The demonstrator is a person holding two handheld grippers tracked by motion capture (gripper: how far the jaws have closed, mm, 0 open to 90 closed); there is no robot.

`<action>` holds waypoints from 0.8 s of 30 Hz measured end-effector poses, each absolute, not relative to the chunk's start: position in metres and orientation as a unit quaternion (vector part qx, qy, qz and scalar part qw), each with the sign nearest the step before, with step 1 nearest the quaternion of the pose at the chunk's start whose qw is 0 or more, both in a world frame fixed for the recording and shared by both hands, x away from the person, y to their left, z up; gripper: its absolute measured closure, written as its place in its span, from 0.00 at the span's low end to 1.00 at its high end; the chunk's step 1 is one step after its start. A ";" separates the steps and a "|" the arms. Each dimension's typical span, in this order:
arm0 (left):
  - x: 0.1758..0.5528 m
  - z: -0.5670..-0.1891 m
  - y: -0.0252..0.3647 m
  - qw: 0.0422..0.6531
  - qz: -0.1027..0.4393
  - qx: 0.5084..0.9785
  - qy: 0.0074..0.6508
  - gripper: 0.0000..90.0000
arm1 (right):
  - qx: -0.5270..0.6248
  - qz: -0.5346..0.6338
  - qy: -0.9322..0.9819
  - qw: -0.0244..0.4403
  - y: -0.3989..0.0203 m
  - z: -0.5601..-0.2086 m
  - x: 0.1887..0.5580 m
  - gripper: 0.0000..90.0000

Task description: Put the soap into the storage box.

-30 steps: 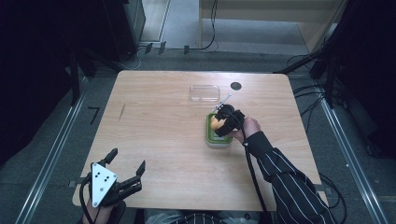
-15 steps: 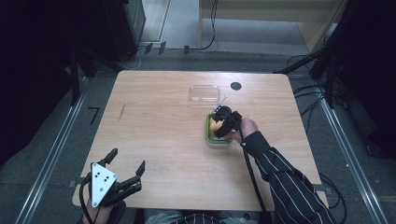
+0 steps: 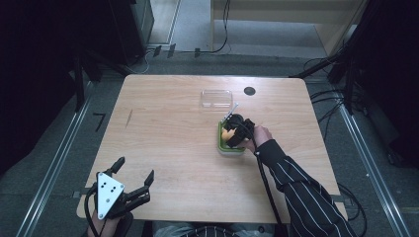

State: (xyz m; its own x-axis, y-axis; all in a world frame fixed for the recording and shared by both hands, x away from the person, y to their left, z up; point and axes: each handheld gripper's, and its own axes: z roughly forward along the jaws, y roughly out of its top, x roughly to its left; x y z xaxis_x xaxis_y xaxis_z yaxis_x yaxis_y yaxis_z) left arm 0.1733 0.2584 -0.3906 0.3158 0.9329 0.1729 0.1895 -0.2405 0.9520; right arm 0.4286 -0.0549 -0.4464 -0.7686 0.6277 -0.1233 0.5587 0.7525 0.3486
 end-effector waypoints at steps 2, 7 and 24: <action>0.173 -0.391 0.258 0.453 0.410 0.673 0.417 0.15 | 0.319 0.147 0.929 0.118 -0.054 -0.447 0.429 0.40; 0.173 -0.391 0.258 0.453 0.410 0.674 0.417 0.15 | 0.315 0.156 0.928 0.121 -0.053 -0.441 0.428 0.40; 0.174 -0.391 0.258 0.454 0.409 0.674 0.415 0.15 | 0.334 0.172 0.919 0.116 -0.069 -0.424 0.421 0.29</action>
State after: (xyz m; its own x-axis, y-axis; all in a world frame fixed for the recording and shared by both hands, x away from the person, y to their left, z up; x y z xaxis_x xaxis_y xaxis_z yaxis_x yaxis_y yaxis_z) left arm 0.1743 0.2579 -0.3906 0.3196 0.9313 0.1747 0.1885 -0.2432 0.9515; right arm 0.4214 -0.0694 -0.4242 -0.7499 0.6543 -0.0978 0.5744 0.7173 0.3944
